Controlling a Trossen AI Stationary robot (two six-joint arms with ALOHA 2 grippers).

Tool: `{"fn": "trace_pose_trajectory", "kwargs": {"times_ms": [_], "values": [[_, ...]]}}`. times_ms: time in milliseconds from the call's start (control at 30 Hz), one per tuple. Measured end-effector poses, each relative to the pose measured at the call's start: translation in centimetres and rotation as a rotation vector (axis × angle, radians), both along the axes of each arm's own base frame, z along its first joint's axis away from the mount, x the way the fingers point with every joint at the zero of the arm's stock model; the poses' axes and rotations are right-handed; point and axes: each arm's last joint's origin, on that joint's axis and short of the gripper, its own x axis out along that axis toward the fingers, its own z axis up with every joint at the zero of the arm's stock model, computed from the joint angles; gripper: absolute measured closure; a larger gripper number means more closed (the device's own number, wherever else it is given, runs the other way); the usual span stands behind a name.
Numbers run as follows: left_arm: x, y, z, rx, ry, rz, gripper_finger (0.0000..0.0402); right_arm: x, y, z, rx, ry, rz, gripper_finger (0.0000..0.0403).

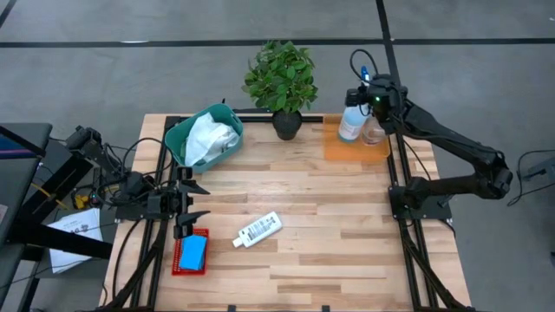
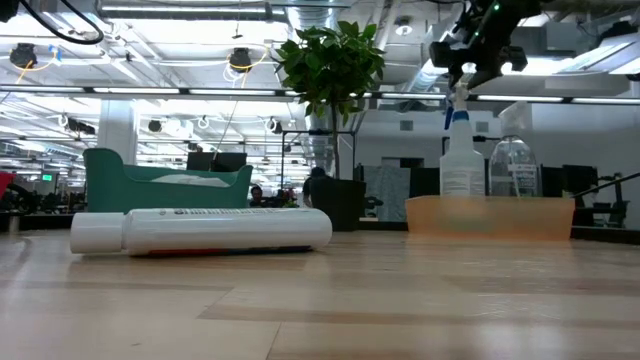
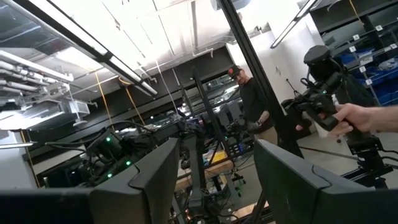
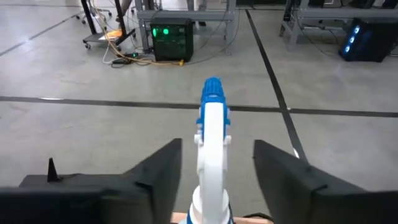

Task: Pick & Place Kitchen Items
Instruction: Put the clear restorer into the orange bin

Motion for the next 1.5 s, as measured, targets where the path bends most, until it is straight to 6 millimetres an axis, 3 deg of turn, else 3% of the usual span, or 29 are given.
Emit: {"fn": "trace_pose_trajectory", "kwargs": {"times_ms": [133,267,700,1500], "values": [[0.0,0.0,0.0,0.0,0.0,0.0,0.0196,-0.2,0.9,0.6,-0.016,-0.014,0.025,0.0161],[0.0,0.0,0.0,0.0,0.0,-0.001,0.0196,-0.4,2.4,1.5,-0.042,-0.047,0.075,0.0138],[0.0,0.0,0.0,0.0,0.0,-0.001,0.0196,0.0,8.3,1.9,-0.03,-0.021,0.27,0.0138],[0.1,0.1,-0.2,-0.038,0.038,0.041,0.0196,3.1,19.8,-2.3,-0.015,0.095,0.548,0.0138]]}}
